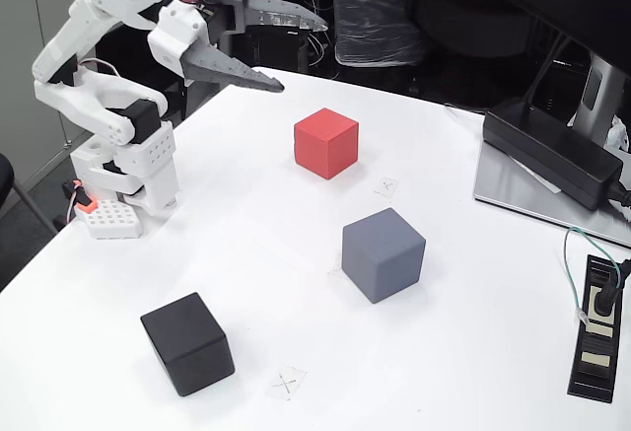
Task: Stack the three blocks in an ordered color.
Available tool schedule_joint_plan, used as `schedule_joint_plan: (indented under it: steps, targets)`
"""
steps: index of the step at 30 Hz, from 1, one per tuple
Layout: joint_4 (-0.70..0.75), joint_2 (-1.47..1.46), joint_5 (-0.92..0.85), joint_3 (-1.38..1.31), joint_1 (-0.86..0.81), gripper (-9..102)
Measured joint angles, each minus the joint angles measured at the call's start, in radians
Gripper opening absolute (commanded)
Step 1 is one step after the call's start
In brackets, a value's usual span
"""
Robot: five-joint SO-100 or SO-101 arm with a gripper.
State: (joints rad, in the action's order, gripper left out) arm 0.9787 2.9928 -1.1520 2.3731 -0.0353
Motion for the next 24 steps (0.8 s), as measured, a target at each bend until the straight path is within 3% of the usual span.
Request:
schedule_joint_plan:
  steps: [11,24]
  targets:
    - [0.129,-0.557,0.0,-0.264,0.0,30]
    - [0.13,-1.014,0.0,-0.42,0.0,30]
